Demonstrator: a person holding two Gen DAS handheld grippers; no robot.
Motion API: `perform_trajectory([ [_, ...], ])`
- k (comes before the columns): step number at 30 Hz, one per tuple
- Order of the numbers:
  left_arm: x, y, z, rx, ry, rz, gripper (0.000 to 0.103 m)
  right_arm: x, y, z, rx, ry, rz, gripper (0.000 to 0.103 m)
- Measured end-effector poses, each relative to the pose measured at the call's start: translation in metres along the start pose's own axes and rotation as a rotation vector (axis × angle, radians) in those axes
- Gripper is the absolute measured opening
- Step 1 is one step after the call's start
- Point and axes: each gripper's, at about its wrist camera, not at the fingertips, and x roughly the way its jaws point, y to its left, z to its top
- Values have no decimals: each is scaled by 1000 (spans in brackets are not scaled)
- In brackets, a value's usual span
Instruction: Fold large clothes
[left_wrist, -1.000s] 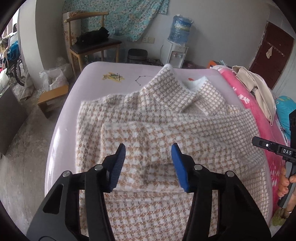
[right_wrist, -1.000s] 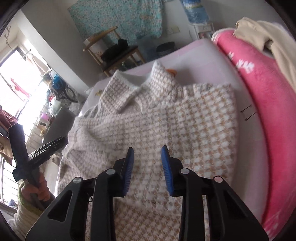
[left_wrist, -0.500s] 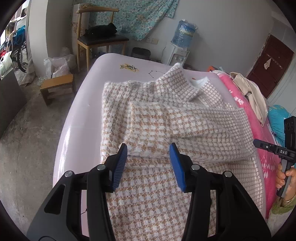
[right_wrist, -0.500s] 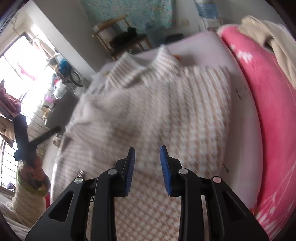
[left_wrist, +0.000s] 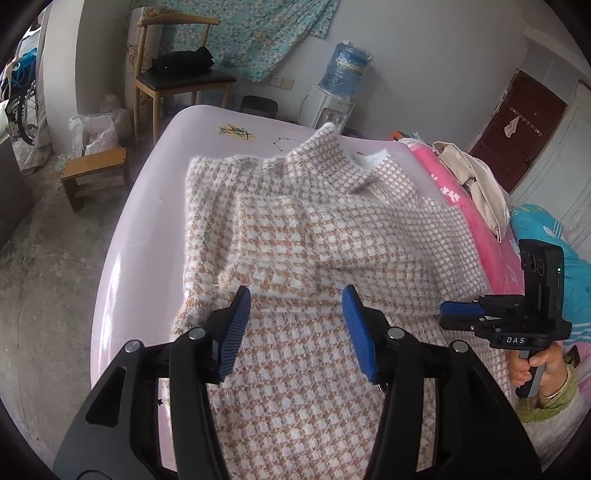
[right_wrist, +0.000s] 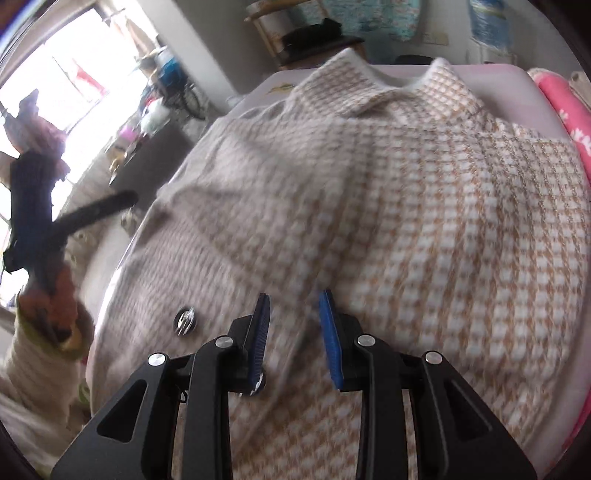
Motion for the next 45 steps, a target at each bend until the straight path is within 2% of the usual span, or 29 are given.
perform_trajectory([
  [2, 1, 1, 5, 9, -14, -3, 62, -10, 3, 7, -15, -31, -21, 28],
  [6, 11, 4, 22, -23, -36, 11, 63, -21, 3, 37, -7, -143, -37, 28],
  [8, 14, 6, 27, -50, -46, 1, 63, -12, 3, 51, 5, -176, -26, 28],
  [10, 17, 6, 29, -61, -46, -1, 63, 13, 5, 55, 17, -136, 15, 28],
  [12, 19, 4, 27, -59, -36, -3, 63, 39, 17, 49, 3, -60, 70, 28],
  [13, 20, 4, 26, -55, -30, -1, 63, 45, 27, 42, -29, -49, 64, 29],
  [15, 22, 5, 24, -51, -20, -3, 63, 39, 49, 29, -151, -65, 20, 31],
  [18, 28, 9, 28, -53, -7, -11, 63, 22, 54, 16, -168, -43, 132, 31],
  [21, 40, 11, 39, -60, 12, -26, 64, -8, 30, 11, -117, -76, 122, 31],
  [23, 51, 13, 49, -73, 18, -20, 64, -34, -4, 13, -24, -139, 75, 38],
  [26, 71, 22, 59, -106, 50, 35, 64, -73, -65, 16, 152, -247, -68, 42],
  [27, 79, 25, 61, -106, 61, 54, 64, -85, -90, 18, 224, -275, -152, 42],
  [29, 92, 28, 61, -108, 90, 98, 59, -96, -134, 21, 345, -288, -281, 42],
  [30, 97, 30, 59, -114, 103, 99, 56, -98, -157, 23, 408, -276, -316, 42],
  [32, 102, 32, 56, -122, 114, 109, 49, -94, -183, 27, 458, -251, -313, 42],
  [34, 101, 30, 54, -104, 102, 127, 41, -86, -193, 33, 454, -233, -325, 41],
  [36, 100, 28, 52, -86, 95, 151, 32, -81, -191, 38, 416, -233, -321, 34],
  [37, 100, 28, 52, -77, 92, 158, 29, -78, -187, 41, 396, -236, -322, 24],
  [38, 99, 28, 51, -70, 89, 166, 22, -78, -185, 39, 390, -237, -322, 18],
  [39, 98, 28, 51, -65, 85, 173, 15, -77, -184, 41, 384, -243, -325, 14],
  [41, 96, 28, 52, -61, 75, 165, 8, -82, -183, 41, 384, -275, -306, 9],
  [45, 84, 22, 62, -57, 6, 106, 6, -96, -189, 36, 434, -342, -246, 8],
])
